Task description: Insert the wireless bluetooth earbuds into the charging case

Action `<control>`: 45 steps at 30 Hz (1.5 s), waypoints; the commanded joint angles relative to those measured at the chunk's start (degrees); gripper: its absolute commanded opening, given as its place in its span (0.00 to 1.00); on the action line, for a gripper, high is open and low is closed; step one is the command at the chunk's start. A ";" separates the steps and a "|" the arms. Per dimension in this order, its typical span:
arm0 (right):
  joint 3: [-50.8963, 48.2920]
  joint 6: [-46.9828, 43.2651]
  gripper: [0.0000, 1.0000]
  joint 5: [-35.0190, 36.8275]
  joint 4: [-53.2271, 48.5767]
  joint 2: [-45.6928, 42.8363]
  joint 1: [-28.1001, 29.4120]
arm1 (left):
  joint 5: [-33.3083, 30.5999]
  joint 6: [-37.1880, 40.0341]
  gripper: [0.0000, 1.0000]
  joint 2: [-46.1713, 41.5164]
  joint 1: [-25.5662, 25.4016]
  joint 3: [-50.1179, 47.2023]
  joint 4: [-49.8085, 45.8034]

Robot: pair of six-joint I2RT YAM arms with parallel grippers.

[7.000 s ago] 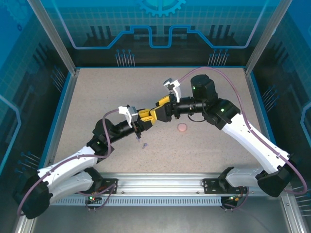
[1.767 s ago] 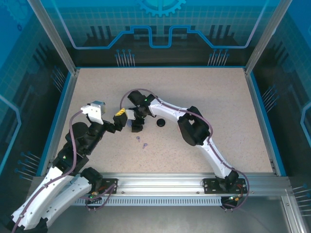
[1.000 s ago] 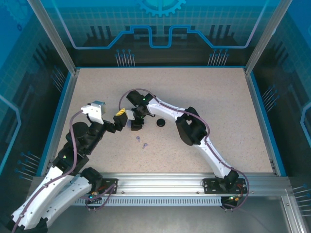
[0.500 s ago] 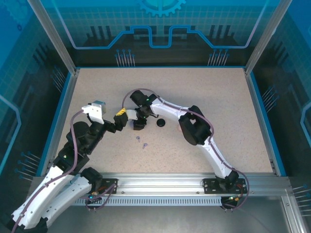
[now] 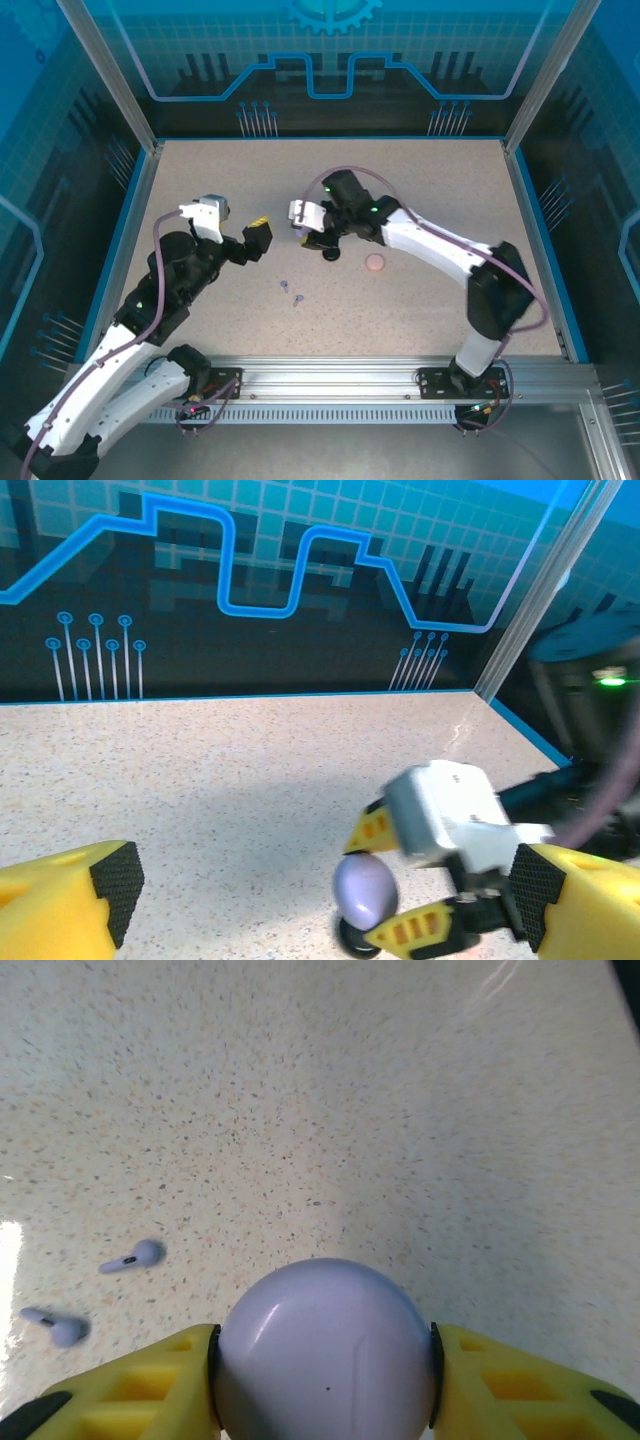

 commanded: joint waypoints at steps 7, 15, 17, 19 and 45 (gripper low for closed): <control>-13.42 1.09 0.46 3.52 4.50 -23.84 -0.52 | 16.94 -8.21 0.94 3.95 0.70 5.85 0.18; -16.12 -1.70 0.46 5.16 3.67 -35.95 -0.11 | 36.67 -15.97 0.90 12.85 0.74 11.29 3.06; -15.63 -2.47 0.46 5.29 2.98 -37.00 0.28 | 40.47 -17.84 0.89 15.44 0.62 11.88 4.93; -14.98 -3.52 0.46 5.66 2.16 -37.53 0.90 | 42.96 -19.10 0.88 17.67 0.45 11.82 7.18; -11.53 -6.11 0.46 7.50 1.86 -35.21 3.91 | 48.62 -23.61 0.68 29.49 -4.17 12.60 17.17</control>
